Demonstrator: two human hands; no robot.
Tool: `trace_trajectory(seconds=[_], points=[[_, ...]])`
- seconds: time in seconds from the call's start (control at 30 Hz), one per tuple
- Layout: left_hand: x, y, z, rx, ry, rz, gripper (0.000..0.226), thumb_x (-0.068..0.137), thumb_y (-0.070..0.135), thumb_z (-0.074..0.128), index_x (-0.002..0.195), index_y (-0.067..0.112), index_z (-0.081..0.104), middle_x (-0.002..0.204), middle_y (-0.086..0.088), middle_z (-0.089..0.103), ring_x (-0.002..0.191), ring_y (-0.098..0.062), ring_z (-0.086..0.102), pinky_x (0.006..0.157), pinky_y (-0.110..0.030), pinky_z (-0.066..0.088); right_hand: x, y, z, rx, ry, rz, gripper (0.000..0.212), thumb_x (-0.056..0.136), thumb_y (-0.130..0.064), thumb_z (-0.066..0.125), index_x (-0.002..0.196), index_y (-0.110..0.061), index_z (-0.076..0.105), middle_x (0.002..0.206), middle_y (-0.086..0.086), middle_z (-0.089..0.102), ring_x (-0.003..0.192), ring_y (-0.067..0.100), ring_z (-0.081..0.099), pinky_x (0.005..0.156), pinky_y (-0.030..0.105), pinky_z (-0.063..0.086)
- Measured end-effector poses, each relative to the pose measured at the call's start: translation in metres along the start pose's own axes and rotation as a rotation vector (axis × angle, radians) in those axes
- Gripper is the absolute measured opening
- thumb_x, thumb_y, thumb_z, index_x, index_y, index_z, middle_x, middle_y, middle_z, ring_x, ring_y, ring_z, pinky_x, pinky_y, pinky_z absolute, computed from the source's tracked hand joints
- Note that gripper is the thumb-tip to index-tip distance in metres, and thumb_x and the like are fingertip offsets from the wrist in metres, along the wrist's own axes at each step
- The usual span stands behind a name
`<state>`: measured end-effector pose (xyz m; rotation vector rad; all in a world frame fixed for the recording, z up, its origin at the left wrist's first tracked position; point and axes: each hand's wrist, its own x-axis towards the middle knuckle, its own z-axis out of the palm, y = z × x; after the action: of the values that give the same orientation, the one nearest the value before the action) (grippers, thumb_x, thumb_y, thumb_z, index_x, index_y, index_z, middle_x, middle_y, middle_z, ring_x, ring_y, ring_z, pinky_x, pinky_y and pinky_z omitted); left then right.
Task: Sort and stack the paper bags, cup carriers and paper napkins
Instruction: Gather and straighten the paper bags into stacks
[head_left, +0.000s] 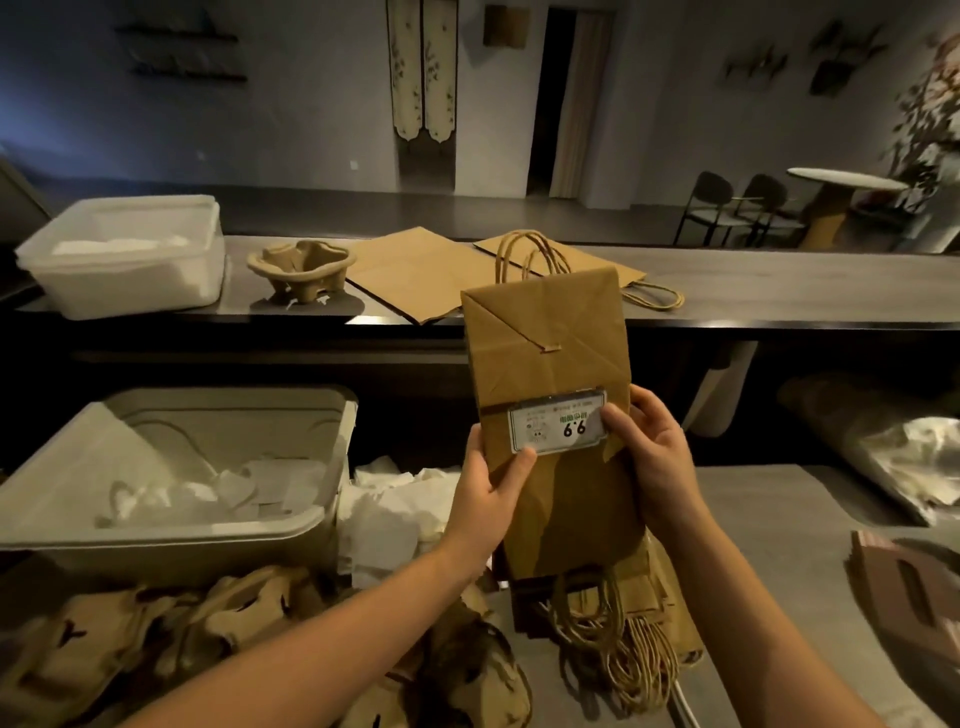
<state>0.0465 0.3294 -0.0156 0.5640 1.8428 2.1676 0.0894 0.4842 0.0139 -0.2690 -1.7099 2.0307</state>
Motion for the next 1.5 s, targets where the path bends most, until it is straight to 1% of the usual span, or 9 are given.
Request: trace_trajectory(seconds=[0.23, 0.4, 0.5, 0.63, 0.77, 0.97, 1.17, 1.3, 1.5], points=[[0.025, 0.040, -0.032, -0.144, -0.138, -0.166, 0.021, 0.090, 0.034, 0.050, 0.111, 0.032, 0.054, 0.114, 0.002, 0.060, 0.102, -0.014, 0.058, 0.077, -0.028, 0.050, 0.031, -0.028, 0.030, 0.041, 0.049, 0.006, 0.034, 0.089, -0.024, 0.059, 0.122, -0.016, 0.055, 0.104, 0.006, 0.070, 0.093, 0.019, 0.069, 0.073, 0.030, 0.058], [0.023, 0.033, -0.054, -0.083, -0.252, -0.327, 0.057, 0.062, 0.062, 0.072, 0.109, 0.038, 0.052, 0.118, 0.002, 0.059, 0.116, -0.023, 0.052, 0.105, -0.046, 0.037, 0.048, -0.039, 0.049, 0.083, 0.069, 0.017, 0.027, 0.092, -0.026, 0.056, 0.117, -0.017, 0.059, 0.099, 0.004, 0.072, 0.089, 0.016, 0.070, 0.070, 0.029, 0.058], [0.025, 0.030, -0.064, -0.051, -0.315, -0.352, 0.083, 0.043, 0.049, 0.089, 0.114, 0.038, 0.048, 0.123, -0.002, 0.056, 0.119, -0.025, 0.051, 0.106, -0.048, 0.038, 0.056, -0.039, 0.059, 0.050, 0.058, 0.002, 0.026, 0.092, -0.026, 0.055, 0.115, -0.015, 0.062, 0.098, 0.004, 0.073, 0.089, 0.017, 0.070, 0.073, 0.029, 0.058], [0.028, 0.030, -0.071, 0.004, -0.287, -0.249, 0.059, 0.077, 0.006, 0.069, 0.117, 0.038, 0.041, 0.116, 0.002, 0.056, 0.103, -0.009, 0.057, 0.076, -0.019, 0.051, 0.064, -0.040, 0.068, 0.060, 0.071, -0.006, 0.021, 0.094, -0.028, 0.054, 0.109, -0.018, 0.064, 0.095, 0.002, 0.073, 0.086, 0.015, 0.070, 0.067, 0.025, 0.056], [0.029, 0.036, -0.068, 0.001, -0.231, -0.216, 0.040, 0.086, 0.015, 0.060, 0.114, 0.037, 0.042, 0.110, 0.007, 0.058, 0.096, -0.003, 0.058, 0.067, -0.012, 0.050, 0.075, -0.042, 0.073, 0.061, 0.120, -0.003, 0.014, 0.094, -0.030, 0.053, 0.101, -0.023, 0.063, 0.096, 0.002, 0.071, 0.091, 0.017, 0.066, 0.077, 0.031, 0.054], [0.034, 0.036, -0.062, -0.100, -0.131, -0.197, 0.029, 0.088, 0.024, 0.053, 0.113, 0.038, 0.048, 0.117, 0.000, 0.061, 0.111, -0.019, 0.058, 0.098, -0.041, 0.046, 0.081, -0.048, 0.077, 0.183, 0.136, -0.014, 0.020, 0.096, -0.027, 0.050, 0.112, -0.020, 0.059, 0.102, 0.003, 0.070, 0.096, 0.017, 0.067, 0.084, 0.035, 0.054], [0.038, 0.038, -0.067, -0.126, -0.091, -0.182, 0.030, 0.095, 0.023, 0.045, 0.118, 0.042, 0.047, 0.110, -0.001, 0.067, 0.102, -0.022, 0.066, 0.091, -0.042, 0.052, 0.083, -0.044, 0.075, 0.186, 0.138, 0.000, 0.021, 0.096, -0.026, 0.050, 0.114, -0.019, 0.057, 0.098, 0.002, 0.070, 0.087, 0.016, 0.068, 0.071, 0.030, 0.057], [0.042, 0.038, -0.074, -0.145, -0.064, -0.176, 0.035, 0.086, 0.030, 0.051, 0.120, 0.040, 0.049, 0.112, -0.002, 0.067, 0.098, -0.023, 0.067, 0.079, -0.039, 0.055, 0.085, -0.038, 0.072, 0.155, 0.146, 0.025, 0.024, 0.095, -0.029, 0.052, 0.117, -0.021, 0.057, 0.105, 0.003, 0.068, 0.096, 0.019, 0.066, 0.077, 0.035, 0.054], [0.046, 0.039, -0.083, -0.126, -0.023, -0.133, 0.030, 0.084, 0.029, 0.052, 0.111, 0.043, 0.048, 0.109, 0.000, 0.067, 0.100, -0.021, 0.066, 0.088, -0.040, 0.051, 0.083, -0.032, 0.067, 0.228, 0.209, 0.074, 0.022, 0.097, -0.027, 0.047, 0.117, -0.021, 0.056, 0.100, 0.004, 0.069, 0.091, 0.019, 0.066, 0.072, 0.035, 0.053]])
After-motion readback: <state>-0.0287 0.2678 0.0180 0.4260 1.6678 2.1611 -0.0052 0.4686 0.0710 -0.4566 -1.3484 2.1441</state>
